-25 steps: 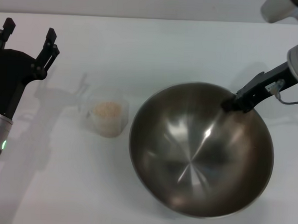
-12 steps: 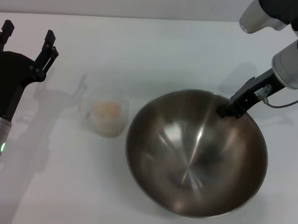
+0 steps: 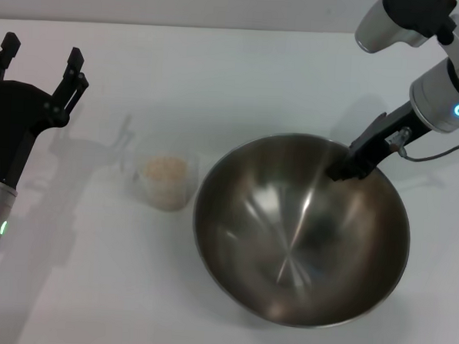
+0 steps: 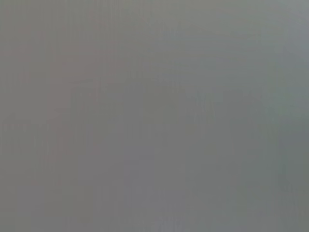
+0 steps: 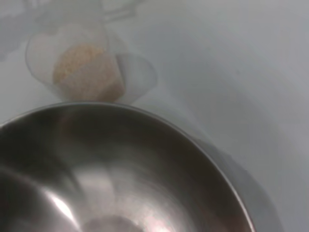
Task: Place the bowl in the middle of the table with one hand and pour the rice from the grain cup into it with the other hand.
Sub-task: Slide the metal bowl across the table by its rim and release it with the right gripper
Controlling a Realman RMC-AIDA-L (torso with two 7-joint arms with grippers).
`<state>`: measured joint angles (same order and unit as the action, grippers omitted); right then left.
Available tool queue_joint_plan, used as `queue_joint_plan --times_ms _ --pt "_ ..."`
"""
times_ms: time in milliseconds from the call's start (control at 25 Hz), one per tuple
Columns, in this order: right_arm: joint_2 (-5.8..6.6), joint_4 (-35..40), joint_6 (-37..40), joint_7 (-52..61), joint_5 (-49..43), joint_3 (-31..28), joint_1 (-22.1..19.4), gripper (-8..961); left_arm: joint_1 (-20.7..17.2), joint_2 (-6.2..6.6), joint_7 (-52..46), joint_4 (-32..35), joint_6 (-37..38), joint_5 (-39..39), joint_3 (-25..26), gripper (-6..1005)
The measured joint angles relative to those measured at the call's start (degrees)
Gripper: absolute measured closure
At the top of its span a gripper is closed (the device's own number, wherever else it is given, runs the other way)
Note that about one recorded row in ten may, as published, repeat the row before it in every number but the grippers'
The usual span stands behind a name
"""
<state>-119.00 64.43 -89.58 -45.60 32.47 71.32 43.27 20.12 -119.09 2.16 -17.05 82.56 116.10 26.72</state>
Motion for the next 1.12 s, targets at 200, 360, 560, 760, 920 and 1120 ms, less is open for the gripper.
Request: queue_joint_plan --times_ms 200,360,560,760,920,1120 --pt "-0.2 3.4 -0.3 0.1 0.2 2.8 -0.9 800 -0.1 0.0 0.1 0.0 0.1 0.0 0.0 192" --pt "-0.17 4.0 -0.1 0.2 0.3 4.7 -0.7 649 -0.2 0.0 0.1 0.0 0.1 0.0 0.0 193" --pt "-0.07 4.4 0.4 0.2 -0.2 5.2 -0.5 588 -0.4 0.0 0.0 0.0 0.5 0.0 0.0 195" --pt "0.0 4.2 1.3 0.3 -2.2 6.2 -0.2 588 -0.5 0.0 0.1 0.0 0.7 0.0 0.0 196" --pt "-0.04 4.5 3.2 1.3 -3.5 10.0 -0.1 589 -0.4 0.0 0.1 0.0 0.7 0.0 0.0 198" --pt "-0.09 6.9 4.1 1.9 -4.2 11.8 0.0 589 -0.4 0.01 0.1 0.0 1.0 0.0 0.0 199"
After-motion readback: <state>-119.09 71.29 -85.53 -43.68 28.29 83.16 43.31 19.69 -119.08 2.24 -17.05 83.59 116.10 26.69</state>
